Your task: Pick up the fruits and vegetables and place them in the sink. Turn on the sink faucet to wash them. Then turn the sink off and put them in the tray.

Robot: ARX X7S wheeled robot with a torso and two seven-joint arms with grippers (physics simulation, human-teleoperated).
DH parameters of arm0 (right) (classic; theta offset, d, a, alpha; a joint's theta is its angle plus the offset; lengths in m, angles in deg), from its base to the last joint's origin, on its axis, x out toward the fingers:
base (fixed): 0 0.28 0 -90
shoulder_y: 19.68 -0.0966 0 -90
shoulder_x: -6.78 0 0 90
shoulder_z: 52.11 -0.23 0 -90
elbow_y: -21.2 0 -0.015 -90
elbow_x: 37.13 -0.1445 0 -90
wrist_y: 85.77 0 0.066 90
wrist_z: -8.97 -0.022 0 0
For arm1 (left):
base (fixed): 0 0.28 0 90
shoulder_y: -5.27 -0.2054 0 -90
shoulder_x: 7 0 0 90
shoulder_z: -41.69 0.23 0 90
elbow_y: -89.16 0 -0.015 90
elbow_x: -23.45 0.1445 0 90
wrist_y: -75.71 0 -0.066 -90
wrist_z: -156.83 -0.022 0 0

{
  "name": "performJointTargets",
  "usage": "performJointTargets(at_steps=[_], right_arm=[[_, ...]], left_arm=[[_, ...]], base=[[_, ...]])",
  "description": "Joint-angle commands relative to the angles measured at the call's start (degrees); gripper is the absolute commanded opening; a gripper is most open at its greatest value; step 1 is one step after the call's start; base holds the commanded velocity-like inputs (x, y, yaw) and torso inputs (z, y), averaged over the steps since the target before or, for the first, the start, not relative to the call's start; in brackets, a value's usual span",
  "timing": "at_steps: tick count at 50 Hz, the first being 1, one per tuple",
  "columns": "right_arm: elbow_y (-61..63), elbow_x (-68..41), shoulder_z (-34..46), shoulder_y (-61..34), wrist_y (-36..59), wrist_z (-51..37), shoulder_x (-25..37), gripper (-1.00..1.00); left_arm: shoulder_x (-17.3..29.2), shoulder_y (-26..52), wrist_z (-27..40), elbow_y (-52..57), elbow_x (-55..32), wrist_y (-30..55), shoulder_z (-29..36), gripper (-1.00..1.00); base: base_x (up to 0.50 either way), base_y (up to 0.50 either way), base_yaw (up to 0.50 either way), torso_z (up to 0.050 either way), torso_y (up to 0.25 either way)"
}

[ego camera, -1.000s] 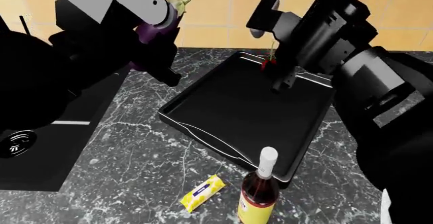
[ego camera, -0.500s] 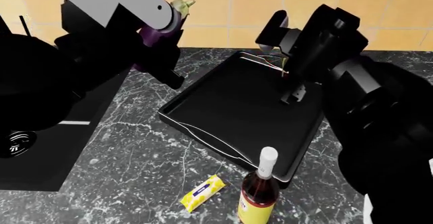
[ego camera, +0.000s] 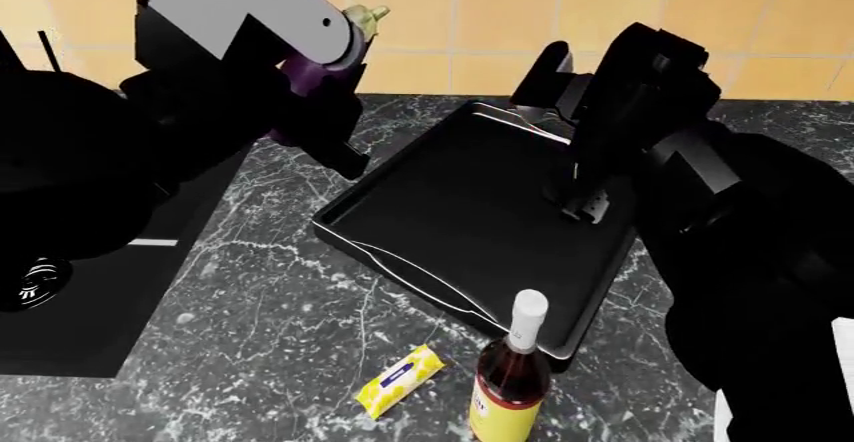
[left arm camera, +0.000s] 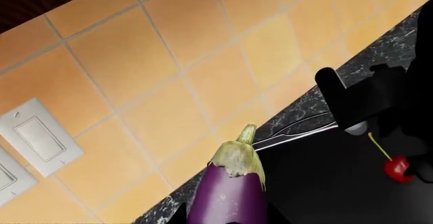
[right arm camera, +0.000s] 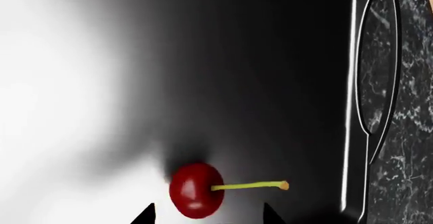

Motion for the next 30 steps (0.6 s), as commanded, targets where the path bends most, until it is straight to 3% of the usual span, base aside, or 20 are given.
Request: performJointTargets(at_steps=[1,7,18,30], right_arm=[[-0.01,0.47,0.74,-0.01,-0.65,1.39,0.3,1.0],[1.86,0.1,0.11,-1.1,-0.23,0.89,1.26,1.0],[35.5,-0.63,-2.38,-1.37,18.6,-1.03,15.38,1.0],[54.02,-1.35,-6.05,-0.37,27.38,-3.43,23.69,1.0]], left_arm=[[-0.74,-0.01,0.93,-0.76,0.03,-0.06,0.23,-1.0],[-1.65,-0.21,-0.35,-0.91,2.65,-0.94,1.67,-1.0],[-8.94,-0.8,-3.22,-10.74,10.87,-5.81,5.25,-1.0],[-18.13,-1.37,-9.0,-26.11,16.89,-10.27,9.77,-1.0]], base=[[0.0,0.0,0.0,0.0,0.0],[0.0,0.0,0.0,0.0,0.0],[0.0,0.0,0.0,0.0,0.0],[0.0,0.0,0.0,0.0,0.001]])
